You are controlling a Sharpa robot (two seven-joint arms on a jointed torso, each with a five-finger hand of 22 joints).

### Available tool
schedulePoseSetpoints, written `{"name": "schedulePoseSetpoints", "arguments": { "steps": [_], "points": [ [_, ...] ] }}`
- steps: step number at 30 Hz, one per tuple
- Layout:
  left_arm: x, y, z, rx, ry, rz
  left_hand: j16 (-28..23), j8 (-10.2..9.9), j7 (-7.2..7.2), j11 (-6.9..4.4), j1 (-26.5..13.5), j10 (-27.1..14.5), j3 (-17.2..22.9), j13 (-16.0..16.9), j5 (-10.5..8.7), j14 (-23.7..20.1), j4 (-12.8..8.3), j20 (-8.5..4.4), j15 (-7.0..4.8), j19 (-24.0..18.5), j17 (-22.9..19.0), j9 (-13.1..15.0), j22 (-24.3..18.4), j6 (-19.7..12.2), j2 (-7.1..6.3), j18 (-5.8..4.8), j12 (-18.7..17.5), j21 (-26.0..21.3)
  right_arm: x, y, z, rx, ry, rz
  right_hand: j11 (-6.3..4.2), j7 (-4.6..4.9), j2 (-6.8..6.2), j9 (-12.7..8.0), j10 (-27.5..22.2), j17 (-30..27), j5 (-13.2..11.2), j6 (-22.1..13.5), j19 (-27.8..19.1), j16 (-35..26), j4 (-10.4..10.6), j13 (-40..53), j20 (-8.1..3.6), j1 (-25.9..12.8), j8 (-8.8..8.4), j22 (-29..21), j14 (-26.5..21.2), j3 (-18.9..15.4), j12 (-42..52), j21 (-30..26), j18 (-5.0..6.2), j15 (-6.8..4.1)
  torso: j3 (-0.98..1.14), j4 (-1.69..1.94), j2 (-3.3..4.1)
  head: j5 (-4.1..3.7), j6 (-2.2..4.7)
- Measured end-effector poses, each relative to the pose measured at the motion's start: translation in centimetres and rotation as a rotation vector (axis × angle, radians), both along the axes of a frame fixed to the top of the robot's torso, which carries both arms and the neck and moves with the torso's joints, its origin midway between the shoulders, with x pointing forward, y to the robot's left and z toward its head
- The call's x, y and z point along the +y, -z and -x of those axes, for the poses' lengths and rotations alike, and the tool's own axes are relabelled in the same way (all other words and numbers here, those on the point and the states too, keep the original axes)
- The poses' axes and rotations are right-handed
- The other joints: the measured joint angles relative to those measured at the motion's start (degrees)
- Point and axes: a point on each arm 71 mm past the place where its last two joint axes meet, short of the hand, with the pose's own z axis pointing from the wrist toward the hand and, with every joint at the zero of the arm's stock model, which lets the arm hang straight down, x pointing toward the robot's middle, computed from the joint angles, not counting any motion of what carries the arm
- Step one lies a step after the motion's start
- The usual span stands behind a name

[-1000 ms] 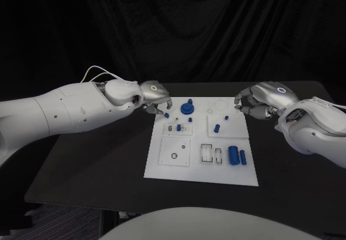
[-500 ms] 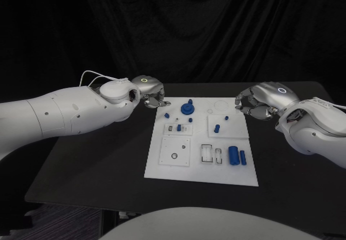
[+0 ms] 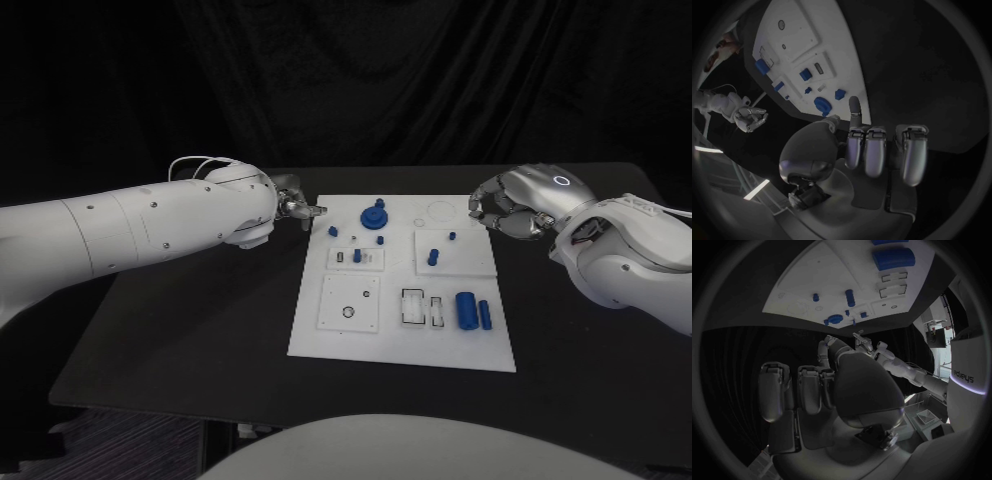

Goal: Assemble the parts on the task board

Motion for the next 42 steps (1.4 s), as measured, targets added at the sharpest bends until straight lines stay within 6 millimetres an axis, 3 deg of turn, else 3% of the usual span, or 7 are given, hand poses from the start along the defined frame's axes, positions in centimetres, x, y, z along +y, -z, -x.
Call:
{"name": "schedulePoseSetpoints", "arguments": {
  "steps": [8, 21, 33, 42],
  "points": [
    [-0.6, 0.8, -0.2, 0.128, -0.067, 0.052, 0.0, -4.81, 1.22, 0.43, -0.49, -0.02, -1.03, 0.0, 0.0, 0.0, -0.24, 0.0, 0.0, 0.0, 0.0, -3.44, 0.0, -0.81, 1.0, 0.0, 0.0, -0.76, 0.0, 0.0, 0.0, 0.0, 0.0, 0.0, 0.0, 0.2, 0.0, 0.0, 0.0, 0.0, 0.03, 0.2, 0.0, 0.0, 0.0, 0.0, 0.0, 0.0, 0.0, 0.0, 0.0, 0.0, 0.0, 0.0, 0.01, 0.0, 0.01, -0.01, 0.01, -0.08, 0.0],
    [-1.9, 1.3, 0.0, 0.221, -0.115, 0.129, 0.0, -7.81, 1.84, 1.16, -0.48, -0.1, -2.13, 0.0, -0.71, 0.0, -0.06, 0.39, 0.44, -0.05, 0.0, -5.99, 0.0, -1.43, 1.01, 0.01, 0.0, -1.93, 0.2, 0.0, 0.0, 0.0, -0.001, -0.001, 0.0, 0.2, 0.0, 0.05, 0.0, 0.0, 0.03, 0.2, 0.0, 0.0, -0.09, 0.0, 0.0, 0.0, 0.0, 0.0, 0.0, 0.09, -0.18, 0.0, 0.0, 0.0, 0.09, -0.14, 0.05, 0.39, 0.0],
    [-1.8, 1.4, -0.4, 0.236, -0.147, 0.15, 0.0, -8.35, 2.04, 1.2, -0.03, -0.06, -2.29, -0.01, -0.71, 0.0, -0.22, 0.45, 0.84, 0.01, 0.0, -6.73, 0.0, -1.2, 1.46, 0.01, 0.0, -1.94, 0.2, 0.0, -0.1, 0.0, 0.001, 0.0, 0.0, 0.0, 0.0, 0.11, 0.0, 0.0, 0.26, 0.4, 0.0, 0.0, -0.16, 0.04, 0.0, 0.0, 0.0, 0.0, 0.0, 0.15, -0.37, 0.0, 0.0, 0.0, 0.05, -0.01, 0.07, 0.29, 0.0],
    [-2.3, 1.4, -0.6, 0.23, -0.152, 0.161, 0.0, -8.73, 2.24, 1.2, 2.26, -0.06, -2.19, -0.01, 0.67, 0.0, -0.79, 0.65, 0.84, -0.19, 0.0, -7.38, 0.0, -0.99, 1.6, 0.02, 0.0, -2.18, 0.1, 0.0, -0.1, 0.001, 0.003, 0.001, 0.0, 0.01, 0.17, 0.1, 0.0, 0.0, 0.26, 0.4, 0.0, 0.0, -0.16, 0.03, 0.0, 0.17, 0.0, 0.0, 0.0, 0.15, -0.6, 0.0, 0.0, 0.0, 0.0, 0.02, 0.07, 0.18, 0.0]
  ]
}}
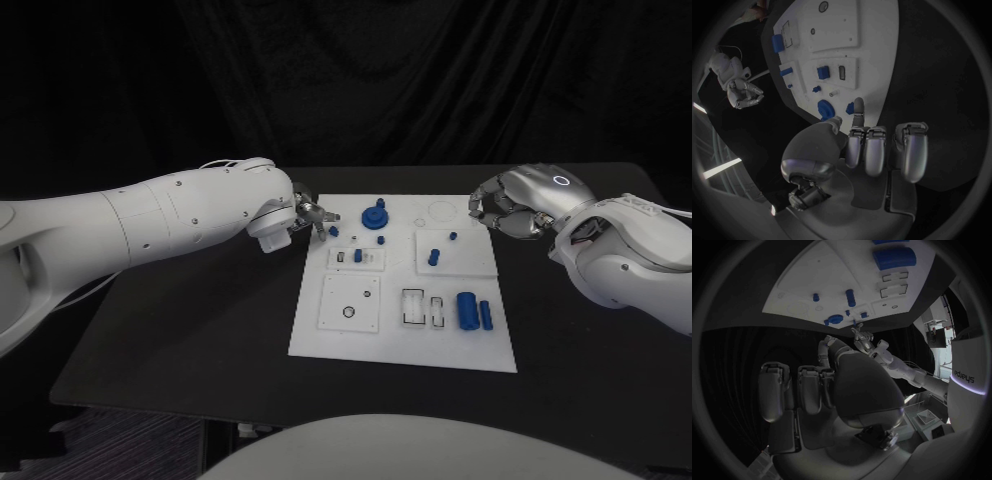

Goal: Assemble the parts on the task board

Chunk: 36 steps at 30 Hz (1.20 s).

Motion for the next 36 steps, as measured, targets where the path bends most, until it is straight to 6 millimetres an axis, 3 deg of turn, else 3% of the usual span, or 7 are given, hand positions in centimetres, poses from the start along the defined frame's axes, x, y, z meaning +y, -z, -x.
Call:
{"name": "schedulePoseSetpoints", "arguments": {
  "steps": [18, 36],
  "points": [
    [-0.44, -0.11, -0.62, -0.024, -0.017, 0.007, 0.0, -0.72, -0.02, -0.01, 3.68, 0.0, 0.95, 0.0, 2.17, 0.0, -1.57, 0.0, 0.0, 0.0, 0.0, -0.45, 0.0, 0.41, -0.57, 0.0, 0.0, -0.21, 0.05, 0.03, -0.1, -0.001, 0.0, 0.001, 0.0, 0.0, 0.06, 0.04, 0.0, 0.0, 0.0, 0.0, 0.0, 0.0, 0.0, -0.01, 0.0, 0.06, 0.0, 0.0, 0.0, 0.0, 0.0, 0.0, 0.0, 0.0, -0.02, -0.05, -0.01, 0.14, 0.0],
    [-0.41, -0.12, -0.86, -0.029, -0.025, 0.005, 0.0, -0.72, -0.22, -0.01, 4.18, -0.01, 1.11, 0.0, 2.44, 0.0, -1.74, 0.0, 0.0, 0.0, 0.0, -0.49, 0.0, 0.61, -0.64, 0.01, 0.0, -0.21, 0.14, 0.04, -0.13, -0.001, -0.001, 0.001, 0.0, 0.0, 0.06, 0.03, 0.0, 0.0, 0.0, 0.0, 0.0, 0.0, -0.17, -0.02, 0.0, 0.06, 0.0, 0.0, 0.0, 0.17, 0.0, 0.0, 0.0, 0.0, -0.05, -0.05, -0.03, 0.2, 0.0]
  ]
}}
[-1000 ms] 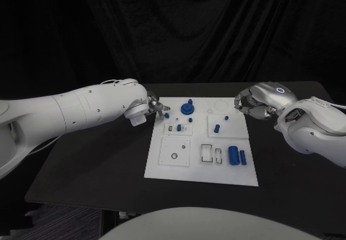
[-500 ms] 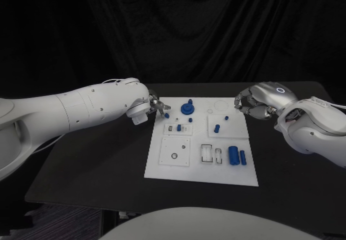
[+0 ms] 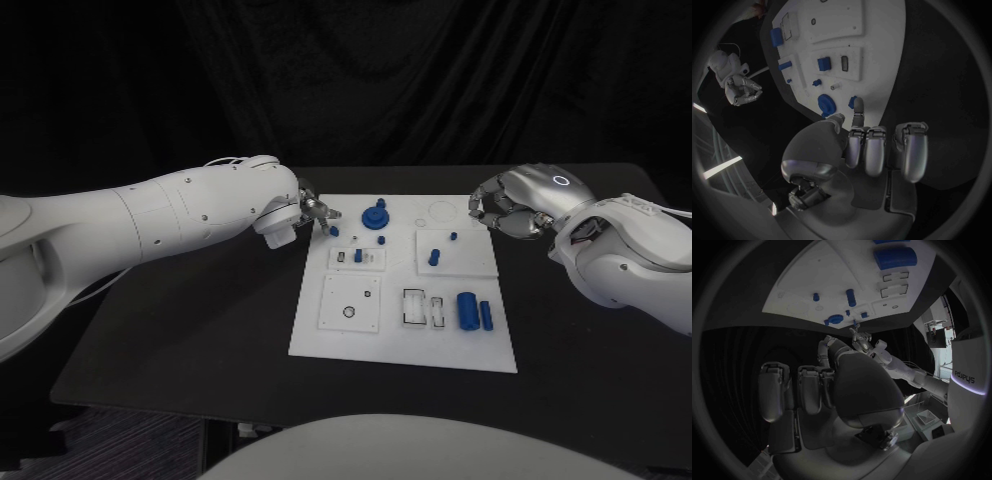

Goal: Assemble the parts on the task board

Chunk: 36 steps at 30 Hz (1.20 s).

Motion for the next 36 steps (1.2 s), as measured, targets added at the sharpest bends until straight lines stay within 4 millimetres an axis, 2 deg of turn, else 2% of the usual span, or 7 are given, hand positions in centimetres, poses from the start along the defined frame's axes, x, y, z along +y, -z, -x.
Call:
{"name": "schedulePoseSetpoints", "arguments": {
  "steps": [36],
  "points": [
    [-0.1, 0.16, -0.28, 0.024, 0.011, -0.013, 0.0, -0.22, 0.2, -0.01, 0.71, -0.01, 0.32, 0.0, 0.34, 0.0, -0.31, 0.0, 0.0, 0.0, 0.0, -0.05, 0.0, 0.2, 0.25, 0.0, 0.0, -1.26, 0.1, 0.02, -0.07, 0.0, -0.001, 0.001, 0.0, 0.0, 0.0, 0.05, 0.0, 0.0, 0.24, 0.0, 0.0, 0.0, 0.0, -0.01, 0.0, 0.0, 0.0, 0.04, 0.0, 0.0, 0.0, 0.0, 0.0, 0.0, 0.03, 0.01, 0.02, -0.1, 0.0]
  ]
}}
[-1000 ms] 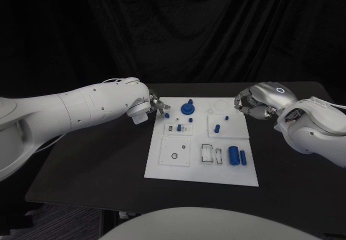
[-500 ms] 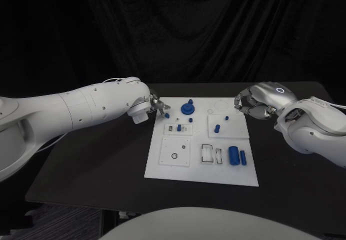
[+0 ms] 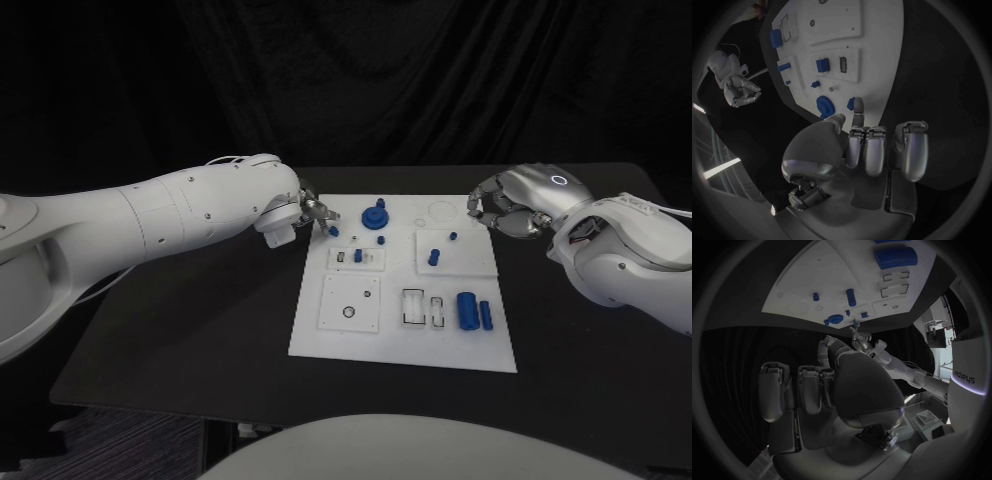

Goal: Assemble the parts on the task board

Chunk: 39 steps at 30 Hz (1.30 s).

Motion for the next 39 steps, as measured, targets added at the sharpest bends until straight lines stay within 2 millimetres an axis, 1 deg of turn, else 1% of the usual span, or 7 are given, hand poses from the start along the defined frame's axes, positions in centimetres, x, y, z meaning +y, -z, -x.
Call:
{"name": "schedulePoseSetpoints", "arguments": {
  "steps": [2, 16, 20, 23, 25, 33, 39],
  "points": [
    [-0.01, 0.01, -0.01, 0.001, 0.001, -0.001, 0.0, 0.0, -0.2, 0.0, 0.23, 0.0, 0.23, 0.0, 0.0, 0.0, -0.23, 0.0, 0.0, 0.0, 0.0, 0.0, 0.0, 0.2, 0.23, 0.0, 0.0, 0.0, 0.0, 0.0, 0.0, 0.0, 0.0, 0.0, 0.0, 0.0, 0.0, 0.0, 0.0, 0.0, 0.0, 0.0, 0.0, 0.0, 0.0, 0.0, 0.0, 0.0, 0.0, 0.0, 0.0, 0.0, 0.0, 0.0, 0.0, 0.0, 0.0, 0.0, 0.02, 0.0, 0.0],
    [-0.01, 0.1, -0.03, 0.007, 0.004, -0.003, 0.0, 0.0, -0.21, 0.0, 0.45, 0.0, 0.4, 0.0, 0.06, 0.0, -0.4, 0.0, 0.0, 0.0, 0.0, 0.0, 0.0, 0.21, 0.01, 0.0, 0.0, -0.35, 0.01, 0.02, -0.01, 0.002, 0.0, 0.002, 0.0, 0.0, 0.0, -0.01, 0.0, 0.0, -0.01, 0.0, 0.0, 0.0, 0.0, 0.0, 0.0, 0.0, 0.0, -0.01, 0.0, 0.0, 0.0, 0.0, 0.0, 0.0, -0.02, -0.01, 0.04, -0.31, 0.0],
    [-0.03, 0.11, -0.04, 0.01, 0.005, -0.004, 0.0, 0.0, -0.21, 0.0, 0.54, 0.0, 0.41, 0.0, 0.27, 0.0, -0.41, 0.0, 0.0, 0.0, 0.0, -0.05, 0.0, 0.21, 0.1, 0.0, 0.0, -0.35, 0.01, 0.03, -0.02, 0.003, 0.0, 0.003, 0.0, 0.21, 0.0, 0.04, 0.0, 0.0, -0.01, 0.21, 0.0, 0.0, 0.0, 0.0, 0.0, 0.0, 0.0, -0.01, 0.0, 0.0, -0.22, 0.0, 0.0, 0.0, -0.03, 0.0, 0.04, -0.32, 0.0],
    [-0.03, 0.12, -0.04, 0.012, 0.006, -0.004, 0.0, 0.0, -0.21, 0.0, 0.91, 0.0, 0.43, 0.0, 0.27, 0.0, -0.68, 0.0, 0.0, 0.0, 0.0, -0.05, 0.0, 0.21, 0.01, 0.0, 0.0, -0.34, 0.01, 0.04, -0.02, 0.003, 0.0, 0.003, 0.0, 0.0, 0.0, 0.04, 0.0, 0.0, -0.01, 0.43, 0.0, 0.0, 0.0, 0.0, 0.0, 0.0, 0.0, -0.01, 0.0, 0.0, -0.22, -0.22, 0.0, 0.0, -0.03, 0.01, 0.03, -0.42, 0.0],
    [-0.03, 0.13, -0.03, 0.013, 0.007, -0.005, 0.0, -0.34, -0.21, 0.0, 0.91, 0.0, 0.39, 0.0, 0.27, 0.0, -0.72, 0.0, 0.0, 0.0, 0.0, -0.11, 0.0, 0.21, 0.01, 0.0, 0.0, -0.67, 0.01, 0.04, -0.02, 0.004, 0.0, 0.003, 0.0, 0.0, 0.0, 0.04, 0.0, 0.0, -0.01, 0.43, 0.0, 0.0, 0.0, 0.0, 0.0, 0.0, 0.0, -0.01, 0.0, 0.0, -0.22, -0.22, 0.0, 0.0, -0.03, 0.0, 0.02, -0.43, 0.0],
    [-0.08, 0.17, 0.01, 0.019, 0.012, -0.006, 0.0, -0.35, -0.21, 0.0, 0.91, 0.0, 0.39, 0.0, 0.27, 0.0, -0.72, 0.0, 0.0, 0.0, 0.0, -0.12, 0.0, 0.21, 0.01, 0.0, 0.0, -0.67, 0.14, 0.05, -0.02, 0.005, -0.003, 0.004, 0.0, 0.0, 0.0, 0.03, 0.0, 0.0, -0.01, 0.43, 0.0, 0.0, 0.0, 0.0, 0.0, 0.0, 0.0, -0.02, 0.0, 0.0, -0.22, -0.22, 0.0, 0.0, -0.03, 0.01, 0.02, -0.41, 0.0],
    [-0.23, 0.19, 0.03, 0.023, 0.018, -0.007, 0.0, -0.35, -0.21, 0.0, 0.91, 0.0, 0.39, 0.0, 0.04, 0.0, -0.72, 0.0, 0.0, 0.0, 0.0, -0.2, 0.0, 0.2, 0.01, 0.0, 0.0, -0.67, 0.16, 0.06, -0.02, 0.006, -0.003, 0.005, 0.0, 0.0, 0.0, 0.03, 0.0, 0.0, -0.02, 0.43, 0.0, 0.0, -0.16, 0.0, 0.0, 0.0, 0.0, -0.02, 0.0, 0.16, -0.22, -0.22, 0.0, 0.0, -0.01, 0.0, 0.01, -0.6, 0.0]
  ]
}}
